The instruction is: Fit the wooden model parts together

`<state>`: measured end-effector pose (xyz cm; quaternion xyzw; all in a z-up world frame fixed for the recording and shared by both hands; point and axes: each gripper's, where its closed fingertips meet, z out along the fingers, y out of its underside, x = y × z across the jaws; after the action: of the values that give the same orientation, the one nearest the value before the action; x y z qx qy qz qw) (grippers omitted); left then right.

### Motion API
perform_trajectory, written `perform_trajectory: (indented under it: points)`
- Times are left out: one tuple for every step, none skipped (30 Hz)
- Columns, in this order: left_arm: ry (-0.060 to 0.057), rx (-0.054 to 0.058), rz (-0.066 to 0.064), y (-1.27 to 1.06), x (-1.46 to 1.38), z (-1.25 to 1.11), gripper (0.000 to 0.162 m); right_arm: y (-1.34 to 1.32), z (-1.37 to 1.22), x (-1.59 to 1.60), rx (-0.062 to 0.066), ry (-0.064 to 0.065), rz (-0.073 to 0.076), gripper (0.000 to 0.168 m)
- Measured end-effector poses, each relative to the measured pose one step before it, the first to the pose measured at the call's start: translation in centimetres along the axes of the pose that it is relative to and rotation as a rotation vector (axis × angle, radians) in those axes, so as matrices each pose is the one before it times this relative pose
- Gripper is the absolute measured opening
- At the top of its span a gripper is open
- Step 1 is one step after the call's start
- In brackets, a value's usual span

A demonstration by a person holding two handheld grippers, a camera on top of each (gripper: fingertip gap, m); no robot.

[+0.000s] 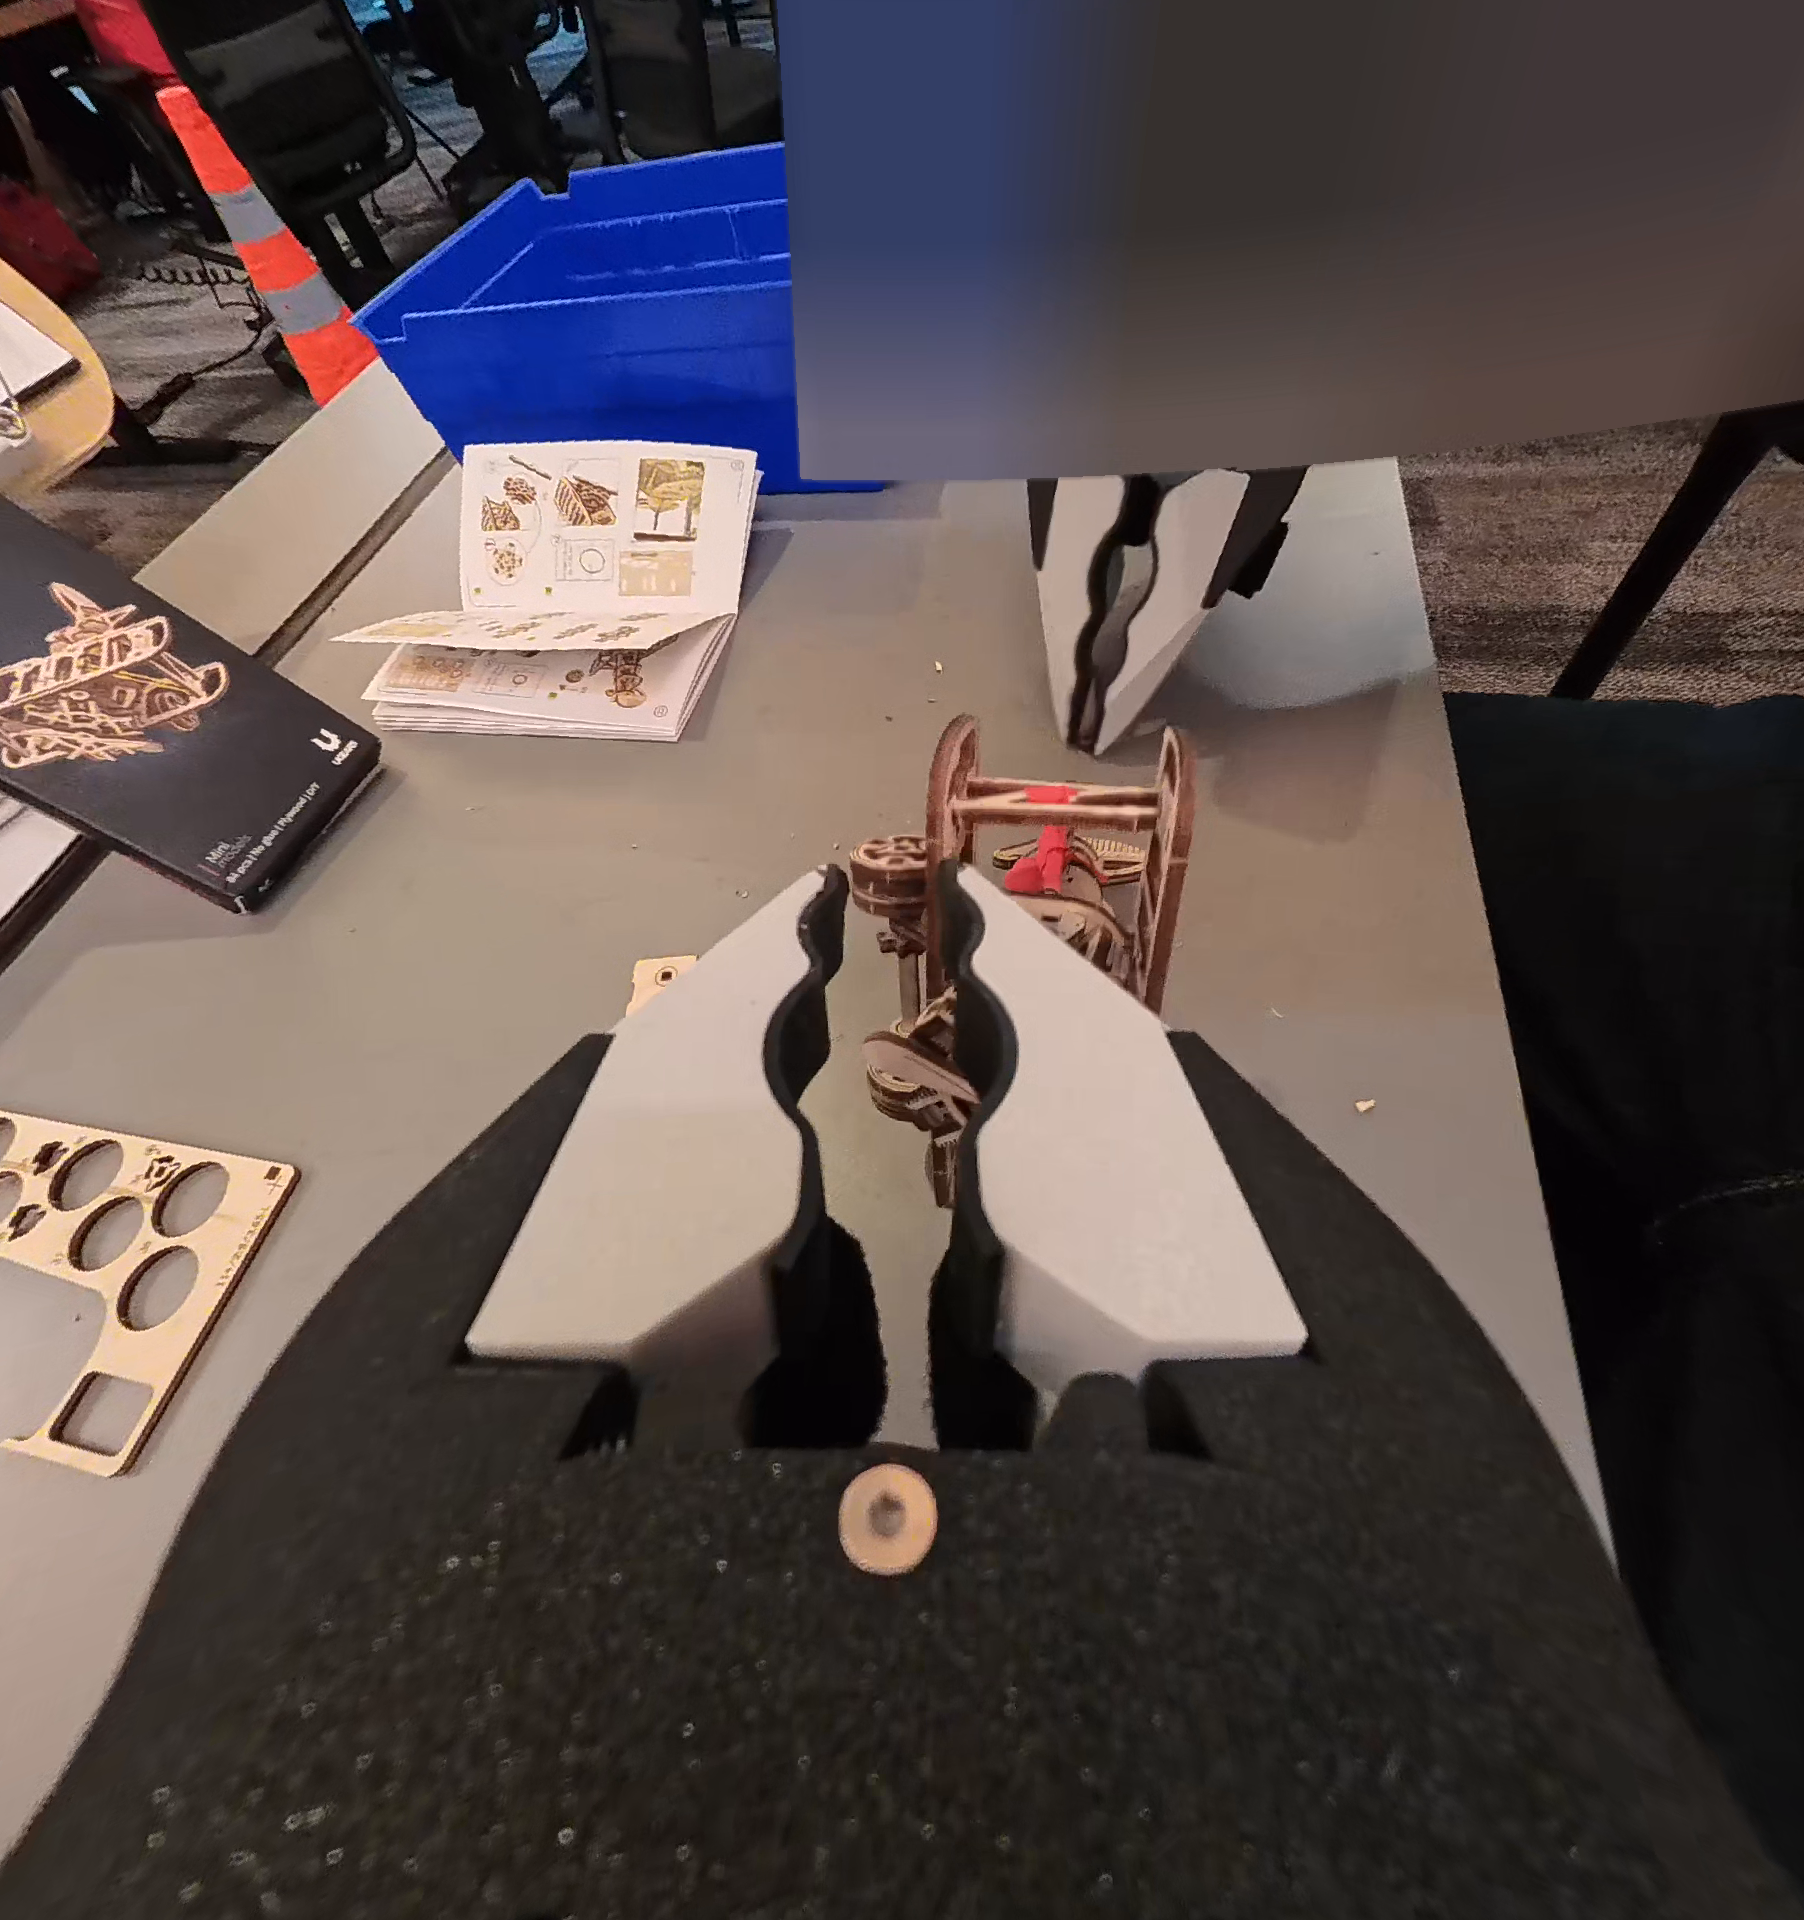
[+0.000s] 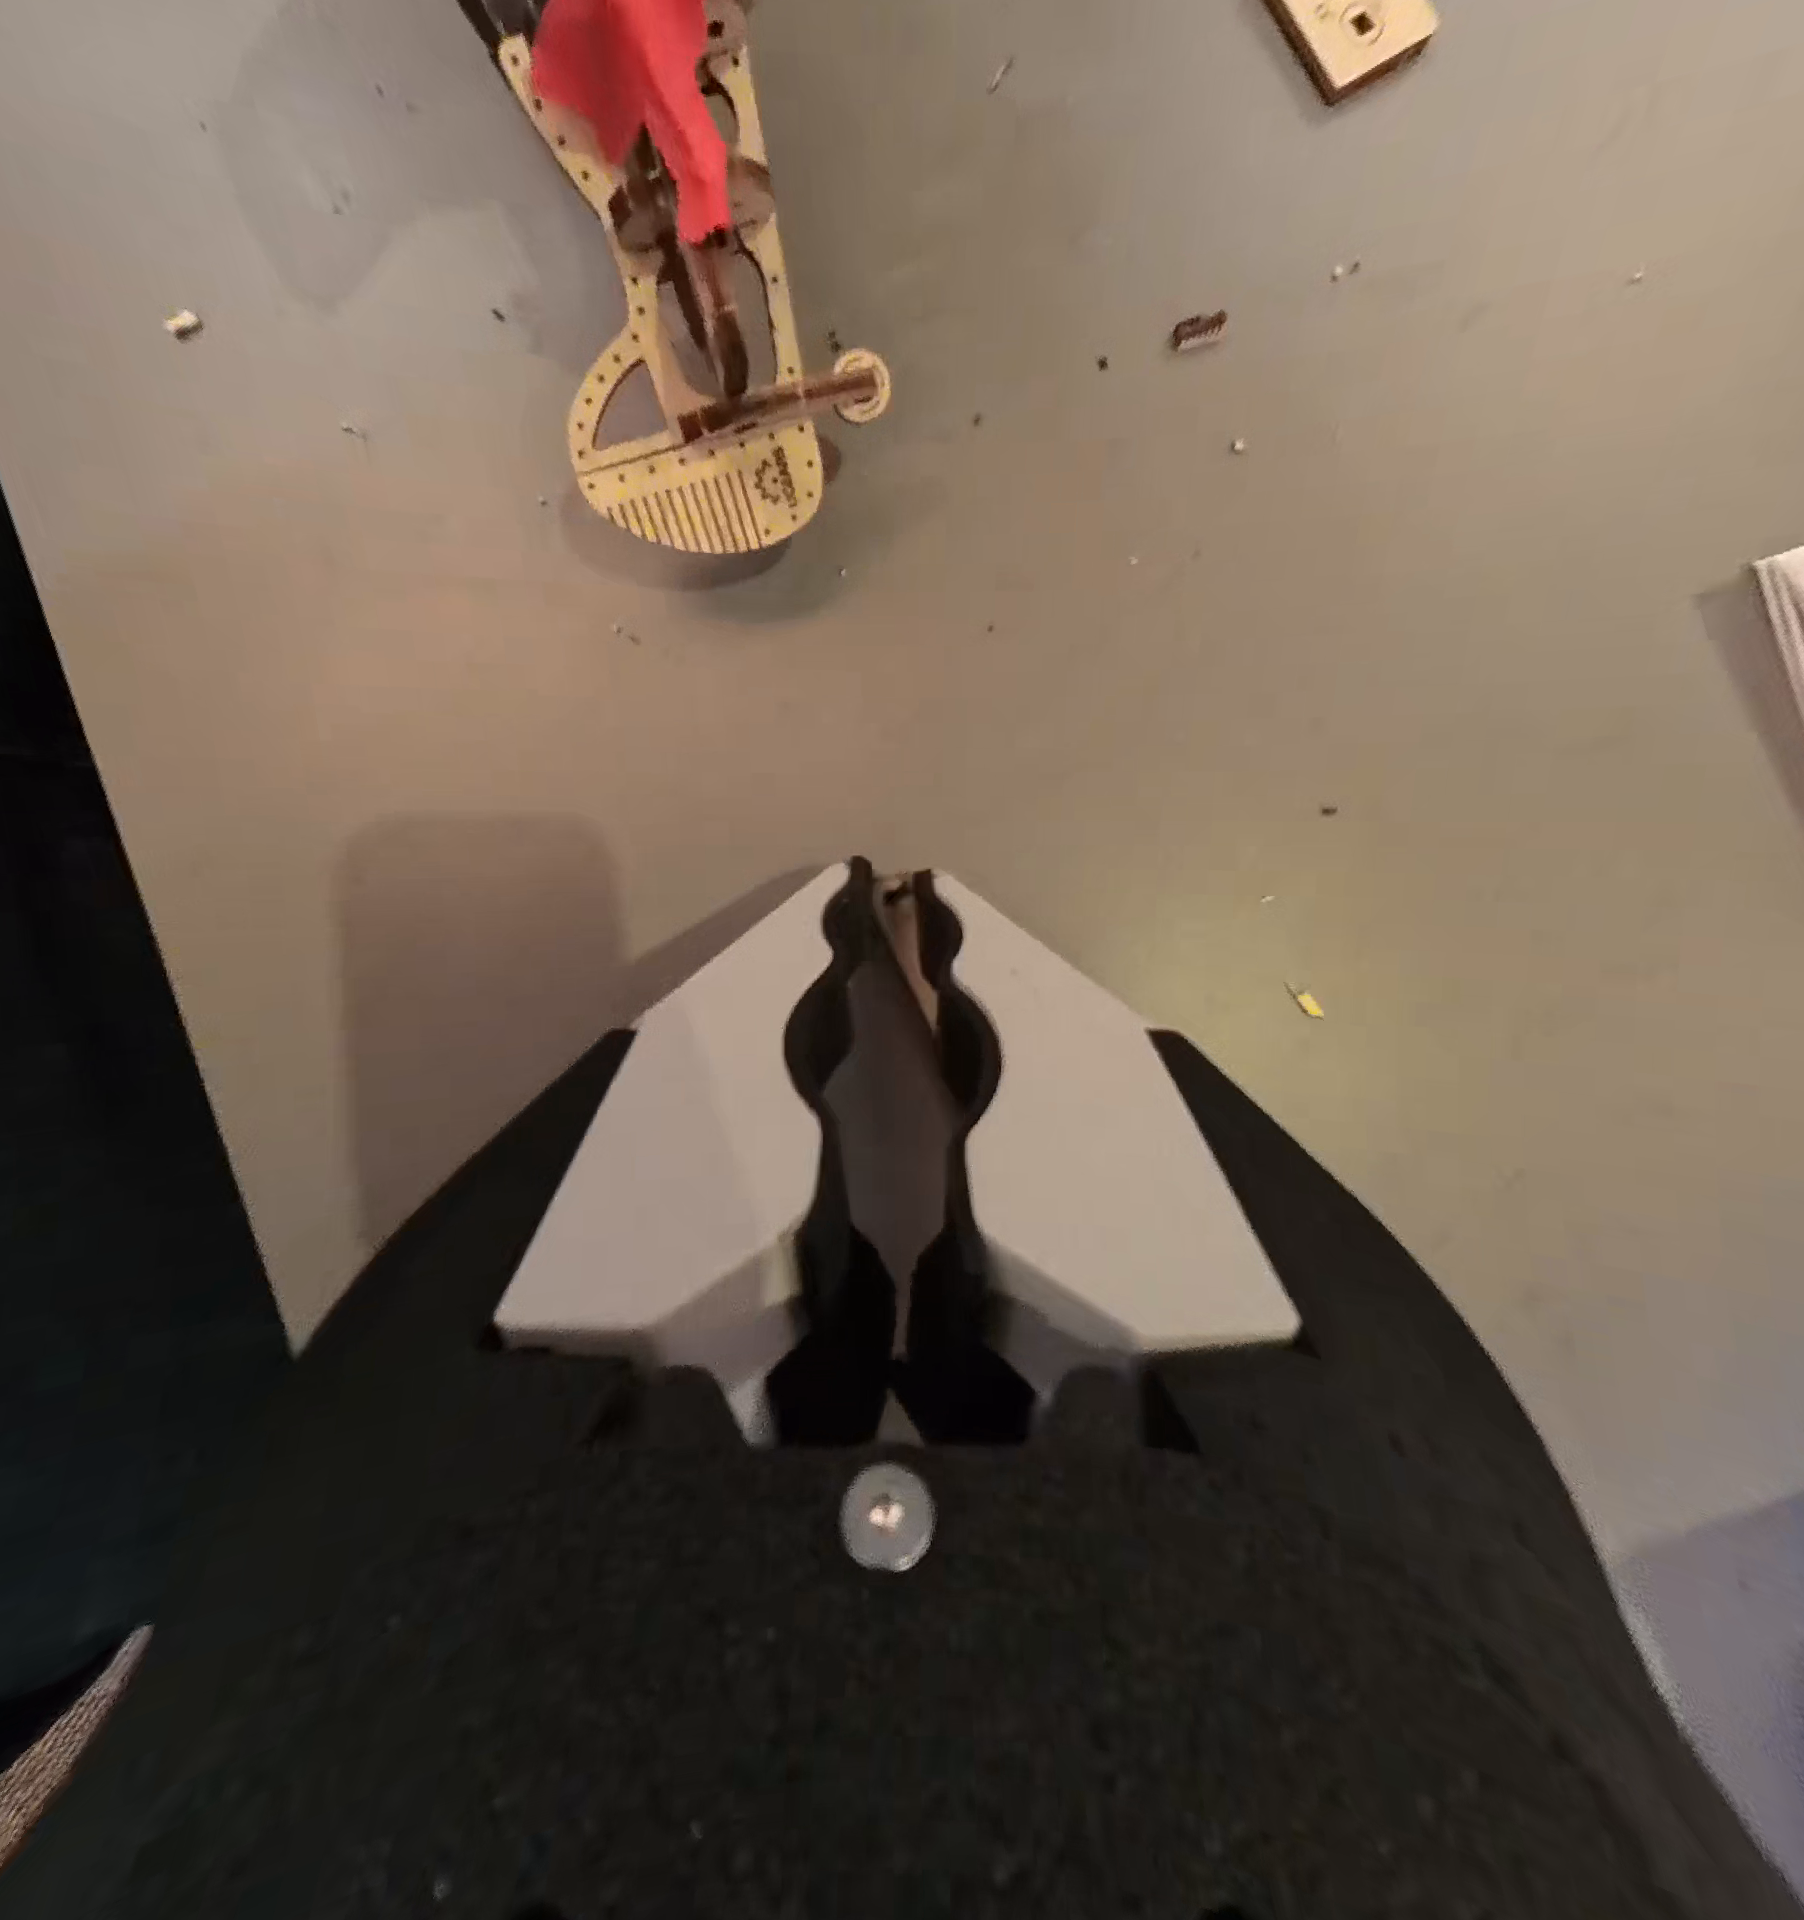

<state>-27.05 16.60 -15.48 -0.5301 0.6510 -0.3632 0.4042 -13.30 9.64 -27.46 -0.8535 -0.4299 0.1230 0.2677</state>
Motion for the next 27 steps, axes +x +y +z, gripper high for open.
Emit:
perform_trajectory:
  points:
    - [-0.0007, 0.0017, 0.0011, 0.09, -0.047, -0.008, 0.014, -0.112, 0.073, 0.106, 0.0068, 0.0007, 0.001, 0.006]
    - [-0.0021, 0.0038, -0.0026, 0.075, -0.108, -0.028, 0.015, 0.007, 0.0, 0.023, -0.0005, -0.0086, 0.0061, 0.006]
    - [-0.0016, 0.0053, -0.0061, 0.072, -0.133, -0.039, 0.014, 0.008, -0.024, 0.045, -0.002, -0.0094, 0.0148, 0.006]
    - [-0.0014, 0.0061, -0.0085, 0.053, -0.135, -0.061, 0.015, -0.086, -0.004, 0.045, 0.0083, -0.0102, 0.0139, 0.005]
    - [-0.0022, 0.0077, -0.0086, 0.021, -0.138, -0.063, 0.014, -0.258, -0.115, 0.206, 0.0236, 0.0019, 0.0033, 0.0]
    - [-0.0017, 0.0075, -0.0067, 0.056, -0.14, -0.072, 0.014, -0.646, -0.235, 0.331, 0.0452, 0.0044, 0.0079, 0.0]
    - [0.0001, 0.0081, -0.0065, 0.035, -0.13, -0.064, 0.014, -1.137, -0.363, 0.241, 0.0624, -0.0125, 0.0269, 0.0]
    - [-0.0003, 0.0094, -0.0089, -0.003, -0.152, -0.056, 0.014, -1.444, -0.405, 0.403, 0.0668, -0.004, 0.0245, 0.0]
    - [0.0044, 0.0101, -0.0084, -0.053, -0.085, -0.044, 0.014, -1.689, -0.359, 0.406, 0.0691, -0.0017, 0.0148, 0.0]
    - [0.0063, 0.01, -0.0086, -0.097, -0.023, -0.027, 0.014, -1.899, -0.252, 0.304, 0.0683, -0.001, 0.0157, 0.0]
    - [0.0081, 0.0082, -0.0074, -0.117, 0.059, -0.029, 0.014, -1.891, -0.08, -0.023, 0.0647, -0.0088, 0.0115, 0.0]
    - [0.0074, 0.0053, -0.0022, -0.081, 0.103, -0.031, 0.013, -1.622, 0.126, -0.343, 0.0567, -0.0197, 0.0059, 0.0]
    - [-0.0012, 0.0019, 0.0029, 0.0, -0.01, -0.038, 0.013, -1.177, 0.375, -0.477, 0.0417, -0.0282, 0.0109, 0.0]
    - [-0.0071, -0.0009, 0.0041, 0.13, -0.155, -0.033, 0.013, -0.652, 0.565, -0.525, 0.0181, -0.0372, 0.0114, 0.0]
    - [-0.0102, -0.0045, 0.001, 0.273, -0.308, -0.05, 0.013, -0.3, 0.601, -0.109, 0.0011, -0.0183, 0.0063, 0.0]
    - [-0.0114, -0.0069, -0.0037, 0.418, -0.479, -0.086, 0.012, -0.308, 0.517, 0.302, 0.0028, -0.0002, 0.0052, 0.002]
    - [-0.0241, -0.0066, -0.0085, 0.464, -0.847, -0.165, 0.01, -0.38, 0.485, 0.495, 0.0062, 0.0021, -0.0003, 0.007]
    - [-0.045, -0.0099, -0.0115, 0.491, -1.344, -0.23, 0.009, -0.355, 0.453, 0.818, -0.0049, 0.0122, -0.0105, 0.009]
    - [-0.0542, -0.0147, -0.0103, 0.522, -1.661, -0.199, 0.009, -0.502, 0.439, 1.262, -0.0015, 0.0311, -0.0182, 0.009]
    - [-0.0546, -0.0135, -0.013, 0.479, -1.808, -0.045, 0.009, -0.7, 0.505, 1.457, 0.0124, 0.0326, -0.0217, 0.009]
    - [-0.0633, -0.02, -0.0209, 0.549, -2.065, 0.153, 0.008, -0.629, 0.731, 1.639, 0.0099, 0.0331, -0.0154, 0.01]
    - [-0.0675, -0.0306, -0.0239, 0.604, -2.103, 0.361, 0.009, -0.26, 1.088, 1.814, -0.0199, 0.037, 0.0033, 0.017]
    - [-0.0493, -0.0228, -0.0175, 0.438, -1.664, 0.549, 0.011, -0.165, 1.455, 1.596, -0.0393, 0.0203, 0.0124, 0.028]
    - [-0.0374, 0.0042, -0.0197, 0.099, -1.32, 0.583, 0.011, -0.483, 1.636, 1.502, -0.0274, 0.0169, 0.007, 0.034]
    - [-0.0239, 0.0203, -0.0224, -0.063, -0.969, 0.511, 0.012, -0.601, 1.828, 1.642, -0.0227, 0.0317, 0.002, 0.04]
    - [-0.0285, 0.0265, -0.0254, -0.087, -0.893, 0.335, 0.012, -0.306, 2.089, 1.639, -0.0491, 0.0403, 0.0054, 0.042]
    - [-0.033, 0.0324, -0.0284, -0.108, -0.855, 0.14, 0.011, -0.22, 2.156, 1.674, -0.0694, 0.0538, 0.0034, 0.037]
